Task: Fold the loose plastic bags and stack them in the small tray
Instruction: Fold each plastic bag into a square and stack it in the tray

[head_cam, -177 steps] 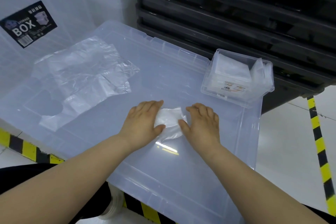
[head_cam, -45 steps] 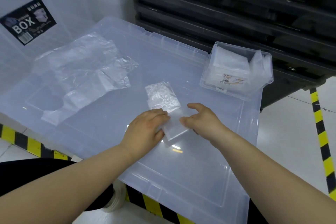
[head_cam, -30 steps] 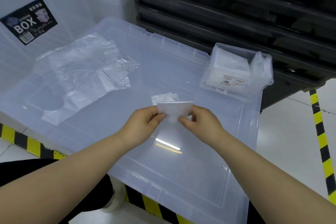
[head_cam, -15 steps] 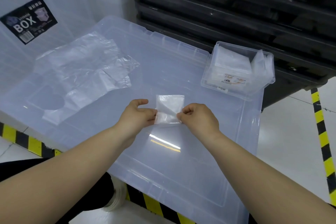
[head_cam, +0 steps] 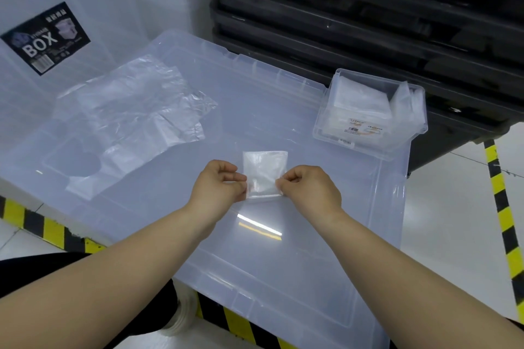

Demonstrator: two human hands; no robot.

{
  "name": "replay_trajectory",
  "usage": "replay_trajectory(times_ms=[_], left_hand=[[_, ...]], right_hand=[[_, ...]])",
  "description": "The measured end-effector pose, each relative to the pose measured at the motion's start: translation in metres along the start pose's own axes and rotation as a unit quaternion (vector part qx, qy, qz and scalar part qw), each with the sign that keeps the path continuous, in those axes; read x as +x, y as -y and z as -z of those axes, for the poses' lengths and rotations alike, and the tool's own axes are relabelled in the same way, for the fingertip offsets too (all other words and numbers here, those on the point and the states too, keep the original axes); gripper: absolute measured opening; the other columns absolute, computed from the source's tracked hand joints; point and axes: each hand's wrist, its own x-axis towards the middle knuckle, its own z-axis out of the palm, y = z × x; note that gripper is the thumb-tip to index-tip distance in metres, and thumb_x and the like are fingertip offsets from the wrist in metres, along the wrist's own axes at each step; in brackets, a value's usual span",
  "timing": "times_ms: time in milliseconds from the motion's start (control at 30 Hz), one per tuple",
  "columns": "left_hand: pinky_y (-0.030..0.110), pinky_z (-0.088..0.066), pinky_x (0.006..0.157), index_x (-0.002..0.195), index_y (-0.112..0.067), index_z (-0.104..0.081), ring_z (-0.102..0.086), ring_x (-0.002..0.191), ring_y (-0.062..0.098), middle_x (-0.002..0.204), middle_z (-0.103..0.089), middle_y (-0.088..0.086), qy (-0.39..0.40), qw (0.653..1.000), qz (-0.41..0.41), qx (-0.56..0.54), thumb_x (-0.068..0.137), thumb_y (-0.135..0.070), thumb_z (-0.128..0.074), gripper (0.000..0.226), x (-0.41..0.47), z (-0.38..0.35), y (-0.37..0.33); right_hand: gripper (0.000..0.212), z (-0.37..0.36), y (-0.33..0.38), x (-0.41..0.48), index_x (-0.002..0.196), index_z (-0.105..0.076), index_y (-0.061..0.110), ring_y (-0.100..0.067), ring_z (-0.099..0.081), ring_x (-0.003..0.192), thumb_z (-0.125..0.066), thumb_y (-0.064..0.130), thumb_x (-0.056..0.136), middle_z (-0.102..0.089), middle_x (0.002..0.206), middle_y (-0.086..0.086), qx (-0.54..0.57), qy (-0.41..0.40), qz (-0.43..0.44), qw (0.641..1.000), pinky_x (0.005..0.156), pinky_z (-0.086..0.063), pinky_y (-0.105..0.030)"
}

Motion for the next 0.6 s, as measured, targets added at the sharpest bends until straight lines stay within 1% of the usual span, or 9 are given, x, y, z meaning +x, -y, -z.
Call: replay_trajectory(times_ms=[100, 133, 200, 267, 367, 433, 500, 533, 600], left_hand=[[0.030, -0.048, 0.081, 0.079, -0.020, -0.044, -0.052, 0.073, 0.016, 0.084, -0.049, -0.003, -0.008, 1.000, 0.001, 0.005, 0.083, 0.008, -0.057, 0.031, 0.002, -0.004, 0.002], [0.029, -0.048, 0.078, 0.079, -0.021, -0.044, -0.052, 0.075, 0.018, 0.085, -0.049, -0.005, -0.010, 1.000, -0.010, 0.022, 0.083, 0.006, -0.058, 0.031, 0.002, -0.004, 0.003], [0.017, -0.045, 0.057, 0.077, -0.023, -0.043, -0.052, 0.073, 0.017, 0.084, -0.049, -0.007, -0.008, 0.996, -0.040, 0.083, 0.084, 0.002, -0.058, 0.030, 0.000, -0.003, 0.002], [0.005, -0.037, 0.044, 0.073, -0.024, -0.041, -0.049, 0.066, 0.007, 0.082, -0.048, -0.007, -0.008, 0.978, -0.104, 0.182, 0.086, -0.002, -0.057, 0.031, -0.002, 0.000, 0.000], [0.004, -0.038, 0.064, 0.069, -0.029, -0.042, -0.047, 0.070, -0.003, 0.082, -0.042, -0.014, 0.004, 0.922, -0.228, 0.314, 0.086, -0.002, -0.057, 0.036, 0.000, 0.004, 0.002], [0.012, -0.038, 0.068, 0.071, -0.025, -0.050, -0.047, 0.071, 0.003, 0.082, -0.045, -0.015, 0.016, 0.888, -0.285, 0.361, 0.086, -0.003, -0.056, 0.027, 0.001, 0.005, 0.004], [0.026, -0.044, 0.073, 0.081, -0.012, -0.063, -0.048, 0.083, 0.010, 0.088, -0.060, -0.004, 0.001, 0.834, -0.351, 0.426, 0.085, -0.012, -0.052, 0.012, 0.007, 0.007, 0.009], [0.032, -0.045, 0.079, 0.089, -0.007, -0.066, -0.047, 0.093, 0.013, 0.095, -0.066, 0.005, -0.001, 0.801, -0.376, 0.466, 0.083, -0.018, -0.047, 0.023, 0.010, 0.007, 0.013], [0.036, -0.031, 0.094, 0.106, -0.002, -0.064, -0.043, 0.110, 0.019, 0.110, -0.066, 0.014, 0.015, 0.736, -0.402, 0.544, 0.087, -0.024, -0.037, 0.040, 0.019, 0.007, 0.023]], right_hand=[[0.026, 0.000, -0.001, 0.001, 0.062, -0.049, 0.029, -0.012, -0.054, 0.079, -0.057, 0.029, 0.087, -0.059, 0.081, 0.010, 0.001, -0.002, -0.005, 1.000, 0.064, -0.035, -0.023], [0.027, 0.001, -0.001, 0.001, 0.062, -0.048, 0.029, -0.012, -0.053, 0.079, -0.057, 0.029, 0.087, -0.059, 0.081, 0.010, -0.003, -0.004, -0.004, 1.000, 0.064, -0.035, -0.023], [0.027, 0.001, -0.001, 0.001, 0.062, -0.047, 0.029, -0.012, -0.053, 0.079, -0.057, 0.029, 0.087, -0.058, 0.081, 0.011, -0.016, -0.008, 0.000, 1.000, 0.065, -0.035, -0.023], [0.026, 0.001, 0.000, 0.001, 0.063, -0.048, 0.029, -0.012, -0.052, 0.079, -0.057, 0.029, 0.087, -0.058, 0.081, 0.011, -0.025, -0.012, 0.003, 1.000, 0.065, -0.035, -0.023], [0.016, 0.002, 0.000, 0.000, 0.072, -0.054, 0.025, -0.012, -0.052, 0.078, -0.056, 0.028, 0.087, -0.058, 0.081, 0.010, -0.039, -0.017, 0.013, 0.999, 0.059, -0.035, -0.023], [0.012, 0.001, 0.000, 0.000, 0.076, -0.056, 0.024, -0.012, -0.052, 0.079, -0.055, 0.027, 0.087, -0.059, 0.083, 0.009, -0.041, -0.020, 0.017, 0.999, 0.060, -0.035, -0.023], [0.011, 0.001, 0.000, 0.001, 0.077, -0.057, 0.024, -0.012, -0.052, 0.079, -0.055, 0.027, 0.087, -0.061, 0.085, 0.008, -0.045, -0.023, 0.018, 0.999, 0.064, -0.035, -0.023], [0.011, 0.001, 0.000, 0.000, 0.077, -0.057, 0.025, -0.012, -0.052, 0.079, -0.055, 0.027, 0.087, -0.061, 0.086, 0.008, -0.048, -0.024, 0.017, 0.998, 0.065, -0.035, -0.023], [0.011, 0.000, 0.000, 0.001, 0.076, -0.056, 0.025, -0.013, -0.054, 0.081, -0.055, 0.027, 0.087, -0.064, 0.088, 0.007, -0.052, -0.024, 0.020, 0.998, 0.065, -0.036, -0.023]])
